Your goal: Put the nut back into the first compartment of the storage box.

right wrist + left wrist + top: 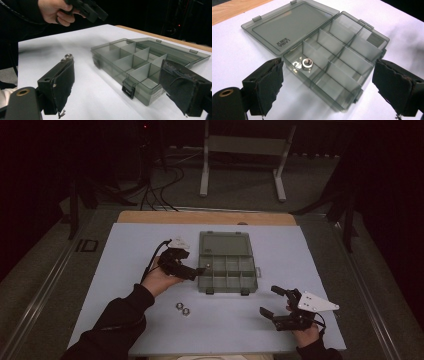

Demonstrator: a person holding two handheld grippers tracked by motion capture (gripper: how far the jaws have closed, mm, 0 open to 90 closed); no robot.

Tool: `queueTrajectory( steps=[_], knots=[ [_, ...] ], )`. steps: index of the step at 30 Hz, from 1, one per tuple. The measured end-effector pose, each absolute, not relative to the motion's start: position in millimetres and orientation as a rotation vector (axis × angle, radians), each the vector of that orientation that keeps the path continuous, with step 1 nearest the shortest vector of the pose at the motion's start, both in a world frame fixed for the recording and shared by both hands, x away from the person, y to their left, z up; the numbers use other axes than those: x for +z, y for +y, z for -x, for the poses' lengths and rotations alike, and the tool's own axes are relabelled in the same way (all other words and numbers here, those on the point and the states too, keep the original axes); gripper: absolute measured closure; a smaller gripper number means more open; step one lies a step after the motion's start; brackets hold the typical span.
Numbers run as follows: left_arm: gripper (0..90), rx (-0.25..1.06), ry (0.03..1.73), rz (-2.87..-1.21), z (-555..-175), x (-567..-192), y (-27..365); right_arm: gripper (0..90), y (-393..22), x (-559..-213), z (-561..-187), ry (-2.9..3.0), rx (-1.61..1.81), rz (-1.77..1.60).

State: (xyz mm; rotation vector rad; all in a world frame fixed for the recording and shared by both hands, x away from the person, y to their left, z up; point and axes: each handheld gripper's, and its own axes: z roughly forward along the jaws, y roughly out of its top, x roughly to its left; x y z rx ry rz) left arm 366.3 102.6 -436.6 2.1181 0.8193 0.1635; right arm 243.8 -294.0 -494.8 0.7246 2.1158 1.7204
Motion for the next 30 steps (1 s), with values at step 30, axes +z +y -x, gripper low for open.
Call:
queueTrajectory(
  steps=[30],
  knots=[
    [14.8,0.186,0.692,-2.099,-294.9,-447.8,143.9,13.5,-293.2,-493.9,-242.9,2.111,1.715,-0.713]
  ],
)
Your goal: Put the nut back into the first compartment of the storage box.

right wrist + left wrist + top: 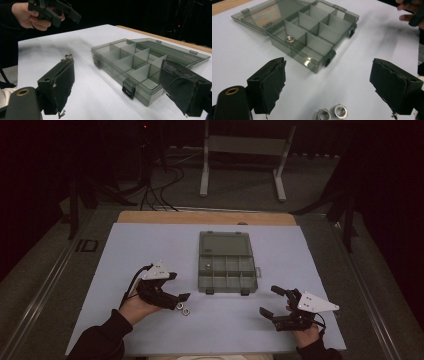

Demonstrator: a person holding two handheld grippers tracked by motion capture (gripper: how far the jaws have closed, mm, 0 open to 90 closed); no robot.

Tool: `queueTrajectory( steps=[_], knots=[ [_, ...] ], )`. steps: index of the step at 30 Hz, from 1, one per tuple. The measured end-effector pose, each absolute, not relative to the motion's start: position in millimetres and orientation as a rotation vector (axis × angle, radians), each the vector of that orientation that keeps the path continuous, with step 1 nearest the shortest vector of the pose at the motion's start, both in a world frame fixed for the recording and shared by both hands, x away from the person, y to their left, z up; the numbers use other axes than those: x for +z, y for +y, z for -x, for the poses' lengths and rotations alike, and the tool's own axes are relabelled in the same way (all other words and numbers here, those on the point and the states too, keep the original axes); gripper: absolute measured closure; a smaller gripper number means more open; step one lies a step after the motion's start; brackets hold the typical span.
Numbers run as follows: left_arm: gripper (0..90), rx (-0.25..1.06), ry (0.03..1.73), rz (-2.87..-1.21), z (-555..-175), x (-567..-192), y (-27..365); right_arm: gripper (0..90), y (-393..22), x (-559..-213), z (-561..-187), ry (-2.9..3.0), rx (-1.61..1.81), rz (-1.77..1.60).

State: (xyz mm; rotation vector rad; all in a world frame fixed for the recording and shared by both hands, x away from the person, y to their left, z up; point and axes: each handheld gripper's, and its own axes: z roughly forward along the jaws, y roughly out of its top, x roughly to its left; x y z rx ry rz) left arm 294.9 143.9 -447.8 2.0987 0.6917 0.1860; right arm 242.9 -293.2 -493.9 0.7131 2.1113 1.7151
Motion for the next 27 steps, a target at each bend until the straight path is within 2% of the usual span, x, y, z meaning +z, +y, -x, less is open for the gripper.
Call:
queueTrajectory(
  steps=[7,15,27],
  knots=[
    [16.2,0.183,0.665,-2.102,-283.2,-457.4,147.5,13.5,-292.6,-494.1,-242.9,2.116,1.714,-0.711],
    [31.0,0.185,0.637,-2.126,-277.2,-470.8,149.5,13.5,-292.8,-493.8,-242.7,2.113,1.714,-0.714],
    [44.5,0.157,0.664,-2.216,-282.3,-502.3,154.2,13.5,-292.9,-493.8,-242.7,2.111,1.713,-0.714]
  ],
)
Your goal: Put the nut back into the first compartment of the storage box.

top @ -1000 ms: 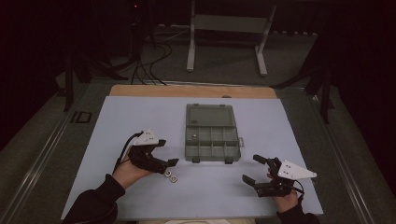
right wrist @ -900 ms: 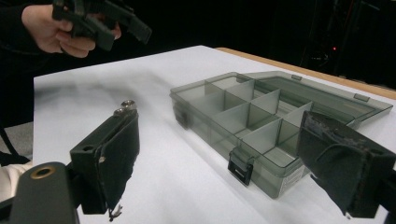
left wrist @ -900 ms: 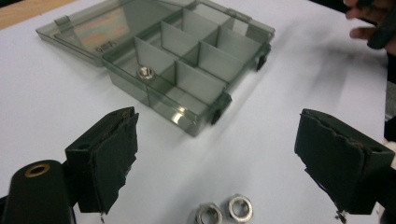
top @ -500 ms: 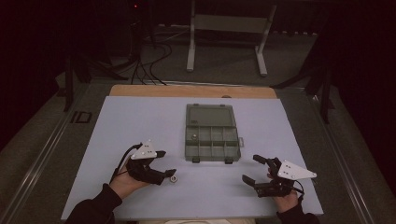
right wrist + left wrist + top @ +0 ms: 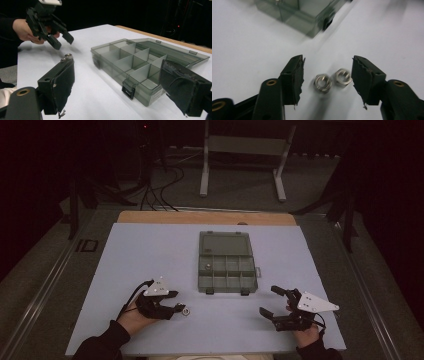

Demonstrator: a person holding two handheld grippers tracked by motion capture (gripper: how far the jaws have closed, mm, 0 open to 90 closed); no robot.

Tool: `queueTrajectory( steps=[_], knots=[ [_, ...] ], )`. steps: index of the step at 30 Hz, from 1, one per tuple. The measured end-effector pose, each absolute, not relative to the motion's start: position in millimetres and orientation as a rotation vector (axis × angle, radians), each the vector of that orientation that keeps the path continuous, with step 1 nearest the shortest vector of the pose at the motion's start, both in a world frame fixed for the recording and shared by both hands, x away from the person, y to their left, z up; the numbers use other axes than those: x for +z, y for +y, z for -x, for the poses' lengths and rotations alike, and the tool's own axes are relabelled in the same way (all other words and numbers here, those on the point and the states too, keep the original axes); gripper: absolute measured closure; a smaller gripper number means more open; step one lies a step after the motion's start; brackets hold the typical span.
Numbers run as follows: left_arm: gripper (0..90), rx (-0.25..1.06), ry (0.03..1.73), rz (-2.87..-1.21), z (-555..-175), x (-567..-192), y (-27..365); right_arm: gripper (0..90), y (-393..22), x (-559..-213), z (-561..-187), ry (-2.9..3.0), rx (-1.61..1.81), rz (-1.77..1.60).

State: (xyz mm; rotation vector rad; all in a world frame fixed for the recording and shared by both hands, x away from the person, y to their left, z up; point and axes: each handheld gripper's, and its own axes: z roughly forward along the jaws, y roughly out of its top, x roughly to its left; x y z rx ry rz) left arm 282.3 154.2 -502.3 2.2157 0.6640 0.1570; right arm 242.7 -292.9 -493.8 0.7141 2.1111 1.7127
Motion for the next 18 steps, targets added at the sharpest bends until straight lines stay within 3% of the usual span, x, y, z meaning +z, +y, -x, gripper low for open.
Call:
queueTrajectory(
  steps=[3,18],
  knots=[
    [49.8,0.155,0.664,-2.239,-283.4,-508.9,153.7,13.5,-292.9,-493.8,-242.8,2.111,1.713,-0.714],
    [58.7,0.177,0.652,-2.316,-289.1,-520.1,143.1,13.6,-293.1,-493.7,-242.6,2.110,1.713,-0.714]
  ],
)
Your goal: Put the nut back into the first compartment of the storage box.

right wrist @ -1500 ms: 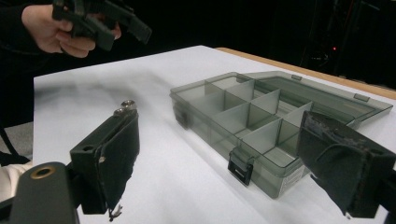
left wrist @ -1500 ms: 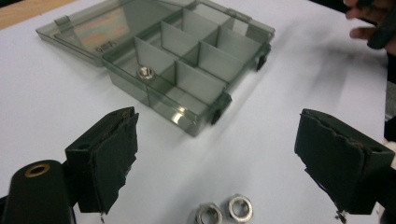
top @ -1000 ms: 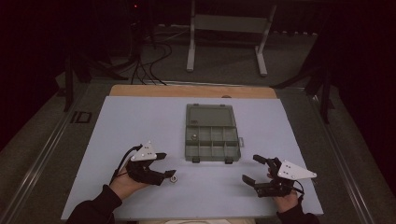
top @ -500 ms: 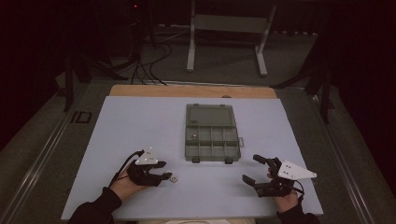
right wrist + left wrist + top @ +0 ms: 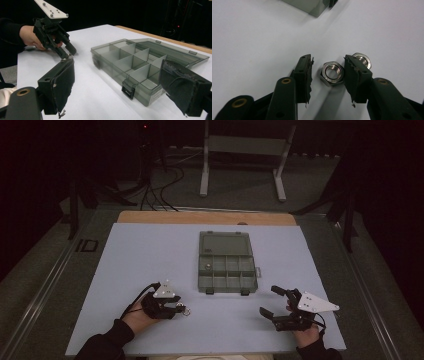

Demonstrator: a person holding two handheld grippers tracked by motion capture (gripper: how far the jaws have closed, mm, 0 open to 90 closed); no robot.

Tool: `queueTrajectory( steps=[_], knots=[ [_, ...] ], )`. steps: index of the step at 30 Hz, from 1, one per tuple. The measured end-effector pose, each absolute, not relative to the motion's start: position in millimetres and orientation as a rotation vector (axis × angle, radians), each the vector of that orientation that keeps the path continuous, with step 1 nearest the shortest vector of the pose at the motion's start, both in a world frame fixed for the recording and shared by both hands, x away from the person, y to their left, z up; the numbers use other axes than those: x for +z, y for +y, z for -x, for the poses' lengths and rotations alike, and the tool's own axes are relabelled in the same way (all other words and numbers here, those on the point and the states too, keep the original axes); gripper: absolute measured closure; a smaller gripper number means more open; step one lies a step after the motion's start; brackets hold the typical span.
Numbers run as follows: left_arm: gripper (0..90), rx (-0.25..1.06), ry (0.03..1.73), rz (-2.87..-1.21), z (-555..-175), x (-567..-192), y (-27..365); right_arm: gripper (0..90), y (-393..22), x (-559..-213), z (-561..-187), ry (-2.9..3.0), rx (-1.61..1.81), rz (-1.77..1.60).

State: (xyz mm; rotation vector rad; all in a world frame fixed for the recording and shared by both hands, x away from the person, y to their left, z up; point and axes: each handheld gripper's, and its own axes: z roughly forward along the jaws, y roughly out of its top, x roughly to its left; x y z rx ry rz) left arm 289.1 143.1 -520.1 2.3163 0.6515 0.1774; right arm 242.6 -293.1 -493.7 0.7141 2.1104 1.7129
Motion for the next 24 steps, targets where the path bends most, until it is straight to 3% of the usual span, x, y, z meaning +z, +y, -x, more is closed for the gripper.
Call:
queueTrajectory(
  steps=[6,16,24],
  knots=[
    [69.1,0.204,0.645,-2.335,-289.4,-519.7,141.9,13.6,-293.1,-493.5,-242.4,2.111,1.712,-0.713],
    [70.7,0.207,0.629,-2.350,-290.8,-515.2,140.6,13.6,-293.3,-493.5,-242.4,2.109,1.715,-0.714],
    [70.7,0.231,0.609,-2.322,-292.2,-488.1,139.4,13.6,-293.0,-493.5,-242.4,2.112,1.714,-0.713]
  ],
)
